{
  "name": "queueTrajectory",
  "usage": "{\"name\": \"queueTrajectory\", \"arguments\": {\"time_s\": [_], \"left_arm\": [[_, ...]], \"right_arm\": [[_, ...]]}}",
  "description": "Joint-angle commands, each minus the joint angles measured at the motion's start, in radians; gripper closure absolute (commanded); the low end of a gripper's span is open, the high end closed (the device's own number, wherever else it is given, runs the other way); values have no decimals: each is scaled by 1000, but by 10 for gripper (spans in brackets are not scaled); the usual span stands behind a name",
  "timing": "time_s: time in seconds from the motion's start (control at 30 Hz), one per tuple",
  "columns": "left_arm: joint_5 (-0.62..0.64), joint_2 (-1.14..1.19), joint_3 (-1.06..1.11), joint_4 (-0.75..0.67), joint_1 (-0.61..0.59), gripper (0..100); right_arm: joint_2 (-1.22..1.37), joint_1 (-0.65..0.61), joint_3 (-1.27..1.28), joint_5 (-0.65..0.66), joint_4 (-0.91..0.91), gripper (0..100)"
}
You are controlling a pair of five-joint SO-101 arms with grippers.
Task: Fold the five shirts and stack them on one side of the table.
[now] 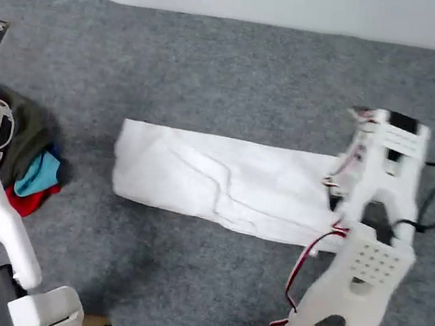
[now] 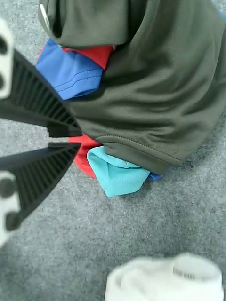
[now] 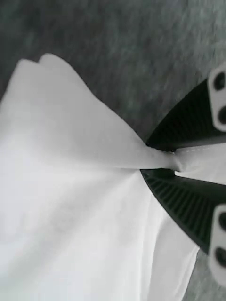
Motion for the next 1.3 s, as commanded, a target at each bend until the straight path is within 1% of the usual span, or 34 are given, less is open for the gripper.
{"name": "queueTrajectory", "arguments": {"time_s": [0.0, 0.1, 0.17, 0.37, 0.63, 0.73, 0.83, 1.07, 1.27], "left_arm": [[11, -41, -4, 20, -2, 976], [12, -41, -4, 20, -2, 976], [14, -41, -4, 20, 0, 976], [14, -41, -4, 20, 43, 977], [17, -41, -4, 18, 137, 977], [52, -41, -4, 14, 141, 977], [61, -40, -4, 2, 143, 977], [61, -41, -4, -15, 143, 977], [61, -41, -4, -15, 143, 977]], "right_arm": [[-90, 110, -14, 92, 10, 988], [-117, 136, -14, 135, 24, 989], [-147, 104, -14, 158, 62, 989], [-246, -102, -14, 153, 137, 989], [-305, -410, -14, -5, 133, 989], [-306, -513, -14, -35, 105, 989], [-308, -587, -14, -52, 64, 989], [-308, -730, -14, -69, -18, 989], [-297, -809, -14, -69, -113, 989]]}}
